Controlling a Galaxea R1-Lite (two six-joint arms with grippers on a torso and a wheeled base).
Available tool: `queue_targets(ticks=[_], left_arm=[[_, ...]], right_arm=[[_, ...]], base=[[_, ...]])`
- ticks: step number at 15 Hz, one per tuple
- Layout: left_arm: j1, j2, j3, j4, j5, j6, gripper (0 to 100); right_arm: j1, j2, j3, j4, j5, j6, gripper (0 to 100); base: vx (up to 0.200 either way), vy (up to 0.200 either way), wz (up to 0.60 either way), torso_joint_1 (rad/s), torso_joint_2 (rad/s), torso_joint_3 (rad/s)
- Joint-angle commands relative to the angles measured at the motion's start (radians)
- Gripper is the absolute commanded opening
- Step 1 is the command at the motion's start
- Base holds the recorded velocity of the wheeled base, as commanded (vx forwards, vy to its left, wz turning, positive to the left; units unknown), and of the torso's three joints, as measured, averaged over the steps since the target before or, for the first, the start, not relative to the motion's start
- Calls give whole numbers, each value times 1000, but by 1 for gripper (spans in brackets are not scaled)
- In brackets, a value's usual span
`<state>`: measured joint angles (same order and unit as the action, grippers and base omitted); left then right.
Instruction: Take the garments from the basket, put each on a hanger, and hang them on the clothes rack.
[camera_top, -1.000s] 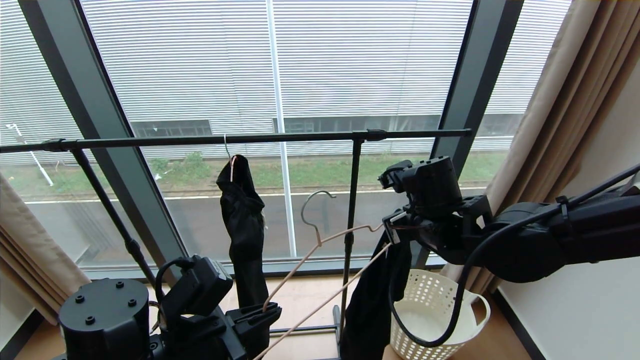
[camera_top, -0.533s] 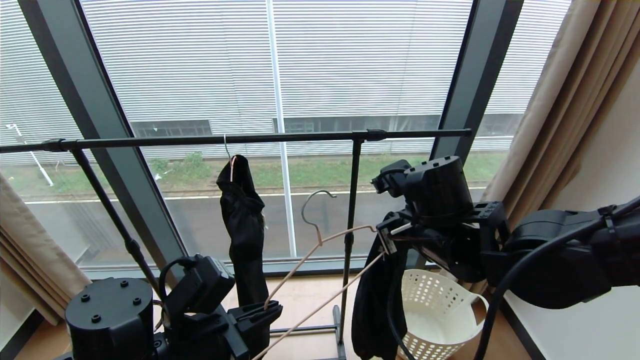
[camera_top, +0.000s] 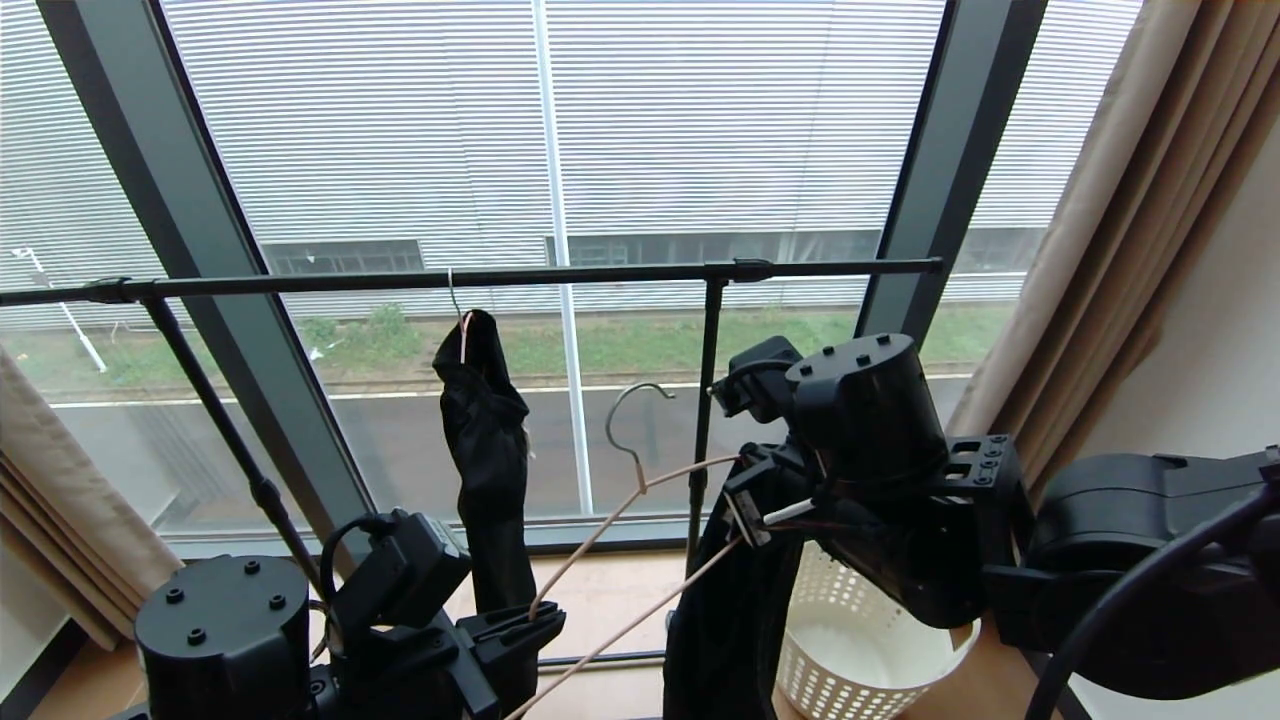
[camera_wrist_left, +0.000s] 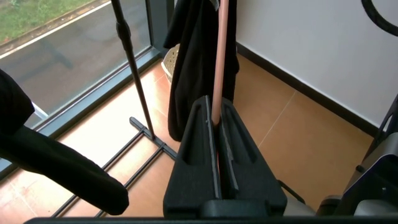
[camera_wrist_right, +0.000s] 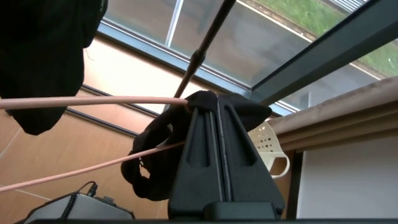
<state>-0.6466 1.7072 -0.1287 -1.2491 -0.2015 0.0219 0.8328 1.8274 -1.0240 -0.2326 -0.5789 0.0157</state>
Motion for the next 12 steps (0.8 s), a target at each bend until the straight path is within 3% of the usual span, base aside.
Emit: queue_targets(ticks=[1,5,12], left_arm=[[1,0,0,-1,1,1,0],[7,-5,0,-1,2,3,0],[36,-5,-8,-10,4,4,0]], right_arm=[[-6,-2,-11,-2,-10,0,0],[-135,10,-57,-2,-16,-2,0],[-144,12,-59,4,-16,-2,0]], base=[[0,0,0,0,0,0],[0,0,0,0,0,0],[0,0,0,0,0,0]])
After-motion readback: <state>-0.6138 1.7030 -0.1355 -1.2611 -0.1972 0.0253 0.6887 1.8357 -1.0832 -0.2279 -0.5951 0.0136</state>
